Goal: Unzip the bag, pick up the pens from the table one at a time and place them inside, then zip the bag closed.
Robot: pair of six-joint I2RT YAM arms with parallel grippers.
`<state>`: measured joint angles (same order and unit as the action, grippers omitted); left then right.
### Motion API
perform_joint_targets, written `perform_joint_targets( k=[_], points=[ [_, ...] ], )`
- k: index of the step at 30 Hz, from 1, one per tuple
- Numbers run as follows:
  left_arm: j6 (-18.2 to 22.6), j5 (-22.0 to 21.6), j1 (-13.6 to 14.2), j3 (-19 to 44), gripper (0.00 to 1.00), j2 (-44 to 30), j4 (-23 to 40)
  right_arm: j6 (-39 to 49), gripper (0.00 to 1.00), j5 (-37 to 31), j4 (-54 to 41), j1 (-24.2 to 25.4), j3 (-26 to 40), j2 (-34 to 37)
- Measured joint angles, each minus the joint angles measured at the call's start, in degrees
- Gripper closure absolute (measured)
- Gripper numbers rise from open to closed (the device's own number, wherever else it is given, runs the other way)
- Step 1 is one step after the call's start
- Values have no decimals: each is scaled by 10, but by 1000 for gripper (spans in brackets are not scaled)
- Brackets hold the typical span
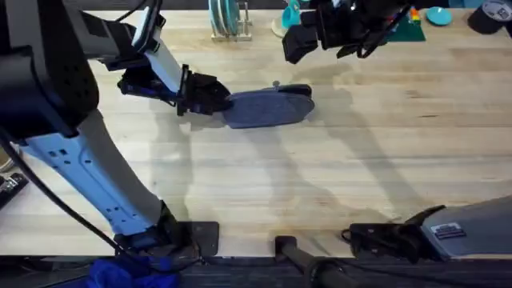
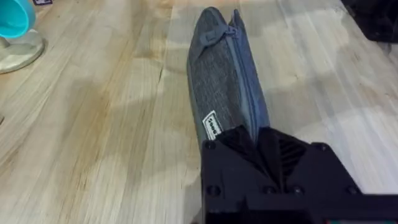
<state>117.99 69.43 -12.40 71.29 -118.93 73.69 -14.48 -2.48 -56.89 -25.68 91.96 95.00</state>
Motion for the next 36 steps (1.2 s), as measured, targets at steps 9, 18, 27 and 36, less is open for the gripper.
perform_joint_targets(
  k=[9, 18, 27, 36],
  points=[
    [0, 0, 0, 0, 960, 0, 0, 23, 5, 1, 64, -34, 37, 0],
    [0, 0, 0, 0, 961, 0, 0, 26, 5, 1, 229, -45, 39, 0],
    [0, 0, 0, 0, 961, 0, 0, 26, 6, -3, 194, -58, 39, 6],
    [0, 0, 0, 0, 961, 0, 0, 26, 5, -3, 178, -80, 39, 17]
  ],
)
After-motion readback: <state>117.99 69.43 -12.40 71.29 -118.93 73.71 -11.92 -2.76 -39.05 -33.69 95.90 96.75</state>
